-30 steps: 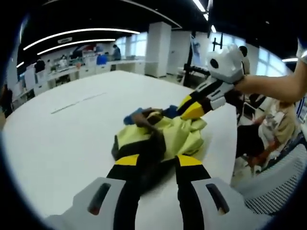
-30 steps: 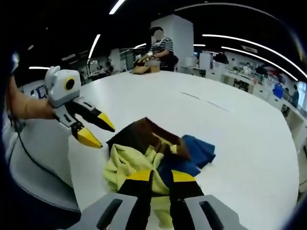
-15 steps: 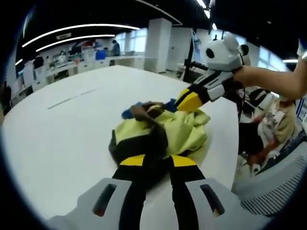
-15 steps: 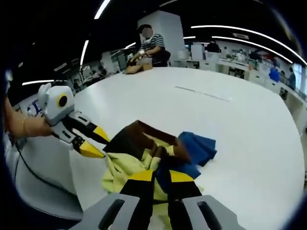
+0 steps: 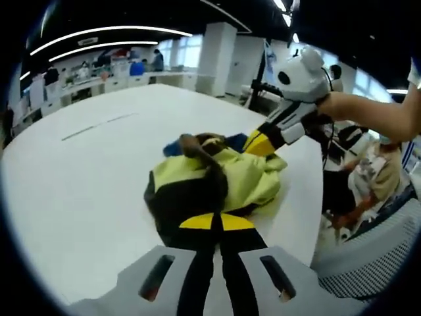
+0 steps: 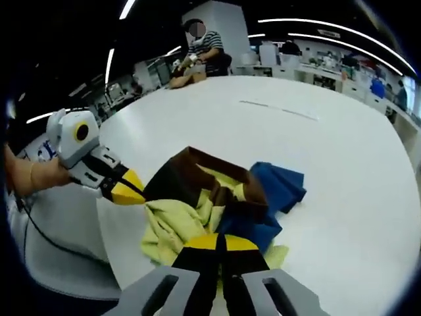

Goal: Fold the garment on the visible template until the final outline fits inside the template.

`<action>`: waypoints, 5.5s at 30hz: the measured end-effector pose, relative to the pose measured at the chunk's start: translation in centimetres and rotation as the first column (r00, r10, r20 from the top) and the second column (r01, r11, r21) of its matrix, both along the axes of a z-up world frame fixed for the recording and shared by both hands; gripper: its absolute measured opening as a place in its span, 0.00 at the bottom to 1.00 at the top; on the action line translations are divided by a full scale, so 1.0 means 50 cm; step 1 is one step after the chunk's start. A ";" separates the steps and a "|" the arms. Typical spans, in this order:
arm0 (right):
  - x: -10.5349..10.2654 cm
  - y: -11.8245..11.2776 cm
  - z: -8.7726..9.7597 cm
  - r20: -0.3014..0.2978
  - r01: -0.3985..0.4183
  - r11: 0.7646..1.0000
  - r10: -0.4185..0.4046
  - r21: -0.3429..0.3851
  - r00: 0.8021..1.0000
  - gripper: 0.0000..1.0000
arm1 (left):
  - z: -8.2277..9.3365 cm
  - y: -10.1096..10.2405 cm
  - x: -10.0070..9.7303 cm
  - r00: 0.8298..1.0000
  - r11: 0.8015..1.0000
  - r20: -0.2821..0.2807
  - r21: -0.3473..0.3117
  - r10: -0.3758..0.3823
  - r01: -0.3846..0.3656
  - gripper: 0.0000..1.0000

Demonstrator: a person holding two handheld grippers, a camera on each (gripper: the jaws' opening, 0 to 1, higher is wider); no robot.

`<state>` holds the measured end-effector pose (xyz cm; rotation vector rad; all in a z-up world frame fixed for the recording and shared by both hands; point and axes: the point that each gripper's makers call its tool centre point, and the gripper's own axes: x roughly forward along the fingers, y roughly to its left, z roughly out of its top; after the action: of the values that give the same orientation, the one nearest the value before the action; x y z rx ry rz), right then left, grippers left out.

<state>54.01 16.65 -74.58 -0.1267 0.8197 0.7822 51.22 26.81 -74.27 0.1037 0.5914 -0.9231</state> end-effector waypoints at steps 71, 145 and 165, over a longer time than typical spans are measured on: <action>0.485 -0.088 0.093 0.200 0.402 0.901 -0.430 0.165 0.881 0.00 | 0.127 0.223 0.524 0.844 0.866 0.194 -0.093 0.500 -0.492 0.00; 0.218 -0.139 -0.017 0.048 0.383 0.903 -0.399 0.195 0.916 0.32 | 0.008 0.103 0.152 0.980 0.974 -0.009 -0.114 0.197 -0.197 0.36; 0.242 -0.140 -0.063 0.045 0.446 0.867 -0.466 0.222 0.884 0.09 | -0.048 0.064 0.126 0.979 0.976 -0.070 -0.093 0.192 -0.198 0.16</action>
<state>66.13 9.65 -77.74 0.2102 0.6352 0.4014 57.53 29.99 -76.69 -0.0715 0.5993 -0.7648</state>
